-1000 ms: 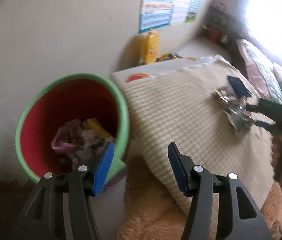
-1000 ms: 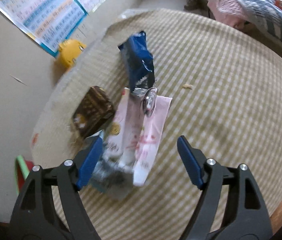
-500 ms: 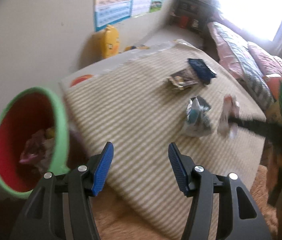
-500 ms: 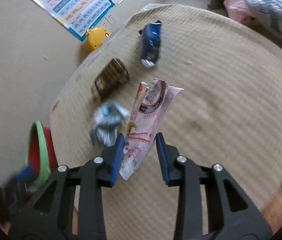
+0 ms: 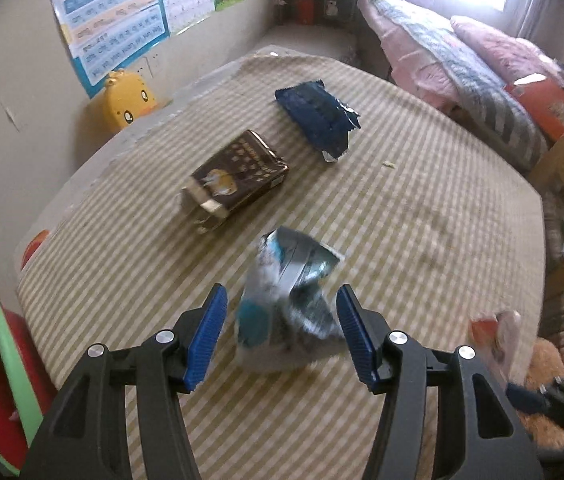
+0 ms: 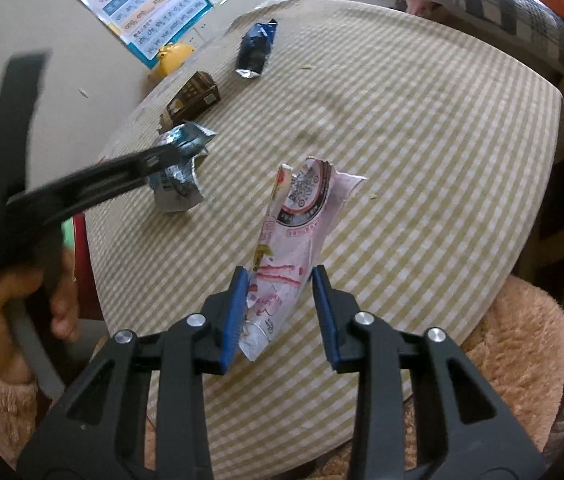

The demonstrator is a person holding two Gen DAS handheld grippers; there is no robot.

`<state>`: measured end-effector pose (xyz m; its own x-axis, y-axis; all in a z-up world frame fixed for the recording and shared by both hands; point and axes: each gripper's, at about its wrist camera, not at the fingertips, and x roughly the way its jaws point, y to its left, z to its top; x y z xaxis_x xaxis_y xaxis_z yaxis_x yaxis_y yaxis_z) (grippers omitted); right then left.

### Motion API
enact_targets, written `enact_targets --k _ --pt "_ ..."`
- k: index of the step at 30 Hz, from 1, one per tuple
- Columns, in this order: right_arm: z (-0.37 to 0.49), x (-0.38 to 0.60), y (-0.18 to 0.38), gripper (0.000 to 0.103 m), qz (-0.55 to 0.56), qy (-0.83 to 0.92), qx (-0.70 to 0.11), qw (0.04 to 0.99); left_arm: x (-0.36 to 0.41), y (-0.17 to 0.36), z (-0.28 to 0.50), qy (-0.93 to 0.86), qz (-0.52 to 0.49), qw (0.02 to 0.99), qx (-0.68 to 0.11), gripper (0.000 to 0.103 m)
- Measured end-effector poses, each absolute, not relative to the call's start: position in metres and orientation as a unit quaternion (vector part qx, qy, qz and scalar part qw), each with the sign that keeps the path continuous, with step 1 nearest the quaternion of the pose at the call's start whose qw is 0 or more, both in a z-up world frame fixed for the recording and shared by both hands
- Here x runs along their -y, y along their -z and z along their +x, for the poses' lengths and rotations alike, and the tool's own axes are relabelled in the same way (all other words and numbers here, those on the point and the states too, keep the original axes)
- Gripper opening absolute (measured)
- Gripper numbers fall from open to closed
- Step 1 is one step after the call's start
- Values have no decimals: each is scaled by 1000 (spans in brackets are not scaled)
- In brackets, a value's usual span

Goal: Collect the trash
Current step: 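Grasp the silver wrapper with the left gripper while the right grasps the pink-white wrapper, then carry the silver wrapper and pink-white wrapper over the bucket with both grippers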

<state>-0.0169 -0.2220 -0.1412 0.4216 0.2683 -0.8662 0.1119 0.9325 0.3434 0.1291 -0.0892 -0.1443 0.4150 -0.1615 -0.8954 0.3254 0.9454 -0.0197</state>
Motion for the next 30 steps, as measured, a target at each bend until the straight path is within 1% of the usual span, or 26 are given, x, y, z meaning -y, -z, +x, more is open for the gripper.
enact_targets --k 4,8,11,12,15,18,30 --pt "-15 222 142 33 174 -46 -534 826 97 156 137 138 90 827 -537 53" --pt "-15 227 145 33 185 -44 -535 823 95 163 136 141 76 822 -546 40" --pt "-15 226 144 34 181 -44 -535 824 93 160 132 147 73 824 -542 27" --pt "-14 226 144 34 178 -44 -535 825 90 157 130 147 65 829 -536 26" --pt "-15 228 143 34 175 -39 -533 827 76 136 115 156 26 847 -507 25" --pt "-15 227 142 34 175 -37 -532 828 65 124 100 162 21 856 -491 25" --pt "-16 220 135 34 164 -36 -527 833 3 96 73 127 -21 874 -469 25"
